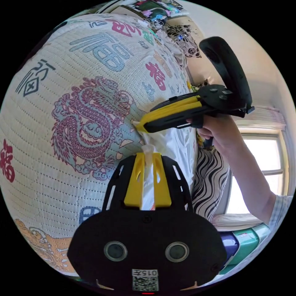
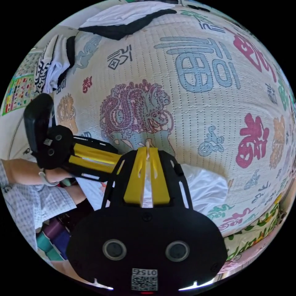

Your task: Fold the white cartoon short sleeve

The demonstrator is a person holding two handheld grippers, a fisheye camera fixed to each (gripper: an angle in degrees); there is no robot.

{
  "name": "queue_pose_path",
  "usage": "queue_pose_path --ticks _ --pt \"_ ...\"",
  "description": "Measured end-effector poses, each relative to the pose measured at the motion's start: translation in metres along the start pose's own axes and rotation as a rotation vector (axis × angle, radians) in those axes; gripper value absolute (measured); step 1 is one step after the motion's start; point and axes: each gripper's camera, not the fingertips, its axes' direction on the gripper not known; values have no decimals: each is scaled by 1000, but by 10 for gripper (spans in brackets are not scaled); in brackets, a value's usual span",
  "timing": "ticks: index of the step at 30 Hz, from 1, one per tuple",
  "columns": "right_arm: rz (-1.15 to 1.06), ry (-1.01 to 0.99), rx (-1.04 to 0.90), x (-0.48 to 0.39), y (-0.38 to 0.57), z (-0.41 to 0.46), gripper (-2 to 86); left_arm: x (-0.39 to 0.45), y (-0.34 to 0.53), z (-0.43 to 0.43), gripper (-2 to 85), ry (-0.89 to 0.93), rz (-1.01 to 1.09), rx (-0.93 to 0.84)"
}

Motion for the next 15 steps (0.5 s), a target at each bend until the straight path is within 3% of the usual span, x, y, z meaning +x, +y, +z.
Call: queue_pose_path --ticks 3,7,11,15 --pt "37 -59 150 13 8 -39 5 9 3 -49 6 35 6 145" --pt "51 -110 470 34 28 -106 1 32 29 -131 15 -63 39 395" --pt "90 -216 571 64 22 -122 1 23 24 -139 60 -131 -7 393" --pt "154 -250 539 88 3 -119 0 -18 -4 -114 104 56 -146 347"
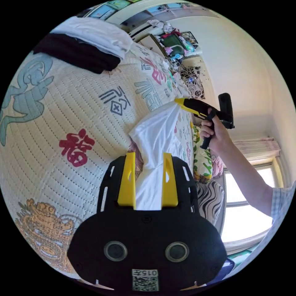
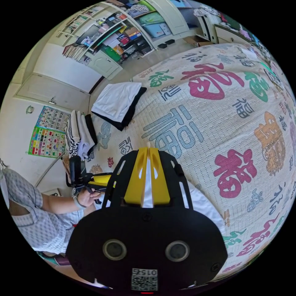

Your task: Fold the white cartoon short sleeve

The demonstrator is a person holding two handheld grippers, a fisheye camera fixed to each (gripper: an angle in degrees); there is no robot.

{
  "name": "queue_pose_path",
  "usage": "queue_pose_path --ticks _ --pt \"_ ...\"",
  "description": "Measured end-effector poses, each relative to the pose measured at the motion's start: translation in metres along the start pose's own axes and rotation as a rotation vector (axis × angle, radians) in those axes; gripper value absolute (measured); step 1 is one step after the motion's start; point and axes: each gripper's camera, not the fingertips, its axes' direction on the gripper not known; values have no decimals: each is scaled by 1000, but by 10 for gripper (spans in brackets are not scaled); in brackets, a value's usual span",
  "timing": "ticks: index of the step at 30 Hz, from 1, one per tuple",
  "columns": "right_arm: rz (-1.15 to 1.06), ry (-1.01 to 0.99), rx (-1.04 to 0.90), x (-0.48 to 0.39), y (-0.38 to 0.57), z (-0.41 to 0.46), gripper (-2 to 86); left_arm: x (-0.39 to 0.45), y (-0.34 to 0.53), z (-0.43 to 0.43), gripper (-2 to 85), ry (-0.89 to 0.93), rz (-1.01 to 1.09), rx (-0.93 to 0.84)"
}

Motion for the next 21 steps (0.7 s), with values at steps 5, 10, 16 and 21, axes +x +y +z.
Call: queue_pose_path --ticks 5,10,16,21 --pt "-10 -44 16 3 -19 -14 2 4 -21 13 9 64 -33 56" --pt "-16 -5 -25 0 -39 -25 12 52 -9 15 -4 -94 93 113" --pt "17 172 -57 -1 -29 -49 63 52 32 39 37 -236 64 70" --pt "-23 37 302 -9 47 -200 60 90 74 26 82 -305 212 4"
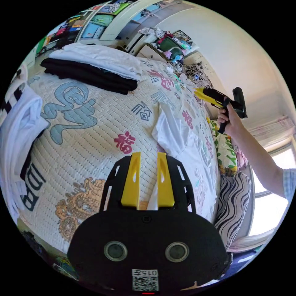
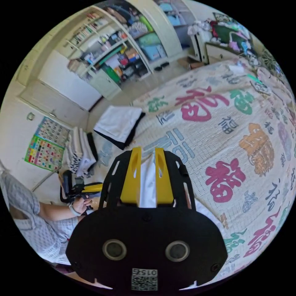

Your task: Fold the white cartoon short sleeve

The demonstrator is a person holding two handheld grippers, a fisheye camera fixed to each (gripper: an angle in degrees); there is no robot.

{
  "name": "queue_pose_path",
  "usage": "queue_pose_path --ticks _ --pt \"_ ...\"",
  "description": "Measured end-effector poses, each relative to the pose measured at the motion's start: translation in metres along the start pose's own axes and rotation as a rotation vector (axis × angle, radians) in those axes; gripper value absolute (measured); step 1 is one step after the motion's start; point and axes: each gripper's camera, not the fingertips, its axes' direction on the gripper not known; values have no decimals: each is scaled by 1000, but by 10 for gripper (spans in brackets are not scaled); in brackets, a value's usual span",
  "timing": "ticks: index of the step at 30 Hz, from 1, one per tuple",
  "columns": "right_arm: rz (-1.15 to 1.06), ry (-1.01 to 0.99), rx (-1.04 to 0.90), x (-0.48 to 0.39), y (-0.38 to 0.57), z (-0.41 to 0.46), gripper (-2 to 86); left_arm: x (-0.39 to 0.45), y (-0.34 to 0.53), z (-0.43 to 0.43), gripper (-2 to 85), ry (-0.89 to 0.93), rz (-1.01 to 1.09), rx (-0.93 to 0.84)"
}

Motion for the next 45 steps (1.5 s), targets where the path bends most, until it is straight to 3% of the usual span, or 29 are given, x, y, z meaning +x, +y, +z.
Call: queue_pose_path --ticks 3,5,9,13,19,22,25,33,38,45 --pt "-24 -1 190 -24 75 -113 37 37 39 -8 84 -53 154 -133" --pt "-5 57 216 -42 138 -161 22 55 69 -2 84 -94 221 -246" --pt "59 458 -12 -126 285 -216 -2 101 141 24 84 -285 363 -432" --pt "344 784 -34 -170 412 -240 -7 123 185 70 82 -440 397 -471" --pt "759 490 -255 -113 548 -254 15 124 221 137 72 -514 395 -519" --pt "898 376 -282 -97 601 -260 87 128 223 154 23 -500 435 -596" --pt "969 222 -289 -87 632 -253 101 124 222 165 12 -507 428 -624" --pt "894 237 -325 -83 623 -313 -1 108 241 204 10 -532 496 -689" --pt "974 176 -208 -79 634 -358 4 77 272 221 53 -567 488 -727" --pt "1042 186 -291 -92 620 -364 46 5 317 253 78 -537 422 -785"
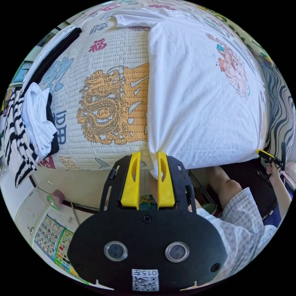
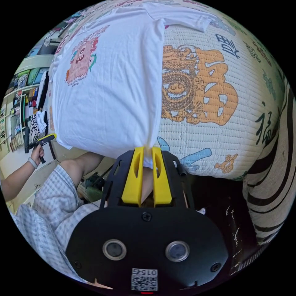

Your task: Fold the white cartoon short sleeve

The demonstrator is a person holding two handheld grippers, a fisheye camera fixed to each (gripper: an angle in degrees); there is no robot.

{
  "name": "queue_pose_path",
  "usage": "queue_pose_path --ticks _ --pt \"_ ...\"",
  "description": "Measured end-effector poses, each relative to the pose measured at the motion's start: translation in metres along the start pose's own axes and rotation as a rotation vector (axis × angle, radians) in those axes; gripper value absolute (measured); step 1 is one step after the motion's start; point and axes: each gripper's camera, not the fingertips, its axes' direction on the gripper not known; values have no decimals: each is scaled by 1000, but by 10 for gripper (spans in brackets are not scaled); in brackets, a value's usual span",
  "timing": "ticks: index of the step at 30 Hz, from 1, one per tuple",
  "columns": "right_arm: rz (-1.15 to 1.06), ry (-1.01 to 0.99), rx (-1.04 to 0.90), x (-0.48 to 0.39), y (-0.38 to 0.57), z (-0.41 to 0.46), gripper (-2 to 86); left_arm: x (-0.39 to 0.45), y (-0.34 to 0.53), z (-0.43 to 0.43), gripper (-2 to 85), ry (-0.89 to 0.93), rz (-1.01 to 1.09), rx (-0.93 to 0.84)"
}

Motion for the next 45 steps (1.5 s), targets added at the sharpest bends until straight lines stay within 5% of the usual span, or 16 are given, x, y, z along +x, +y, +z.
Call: queue_pose_path --ticks 6,16,20,23,28,34,45 --pt "-3 94 -33 -5 6 -24 0 -13 9 45 11 -15 107 -54" --pt "150 -73 16 49 64 -58 40 -81 52 116 67 -203 2 -210" --pt "174 -40 73 67 94 -90 24 -87 52 87 68 -207 -46 -130" --pt "143 -46 221 76 96 -135 29 -7 7 41 74 -122 94 73" --pt "117 -115 472 112 47 -198 47 263 -108 16 77 37 518 341" --pt "80 -194 560 154 -25 -231 79 515 -191 70 87 95 785 373" --pt "152 -329 431 186 -70 -201 55 602 -214 219 44 -77 913 89"
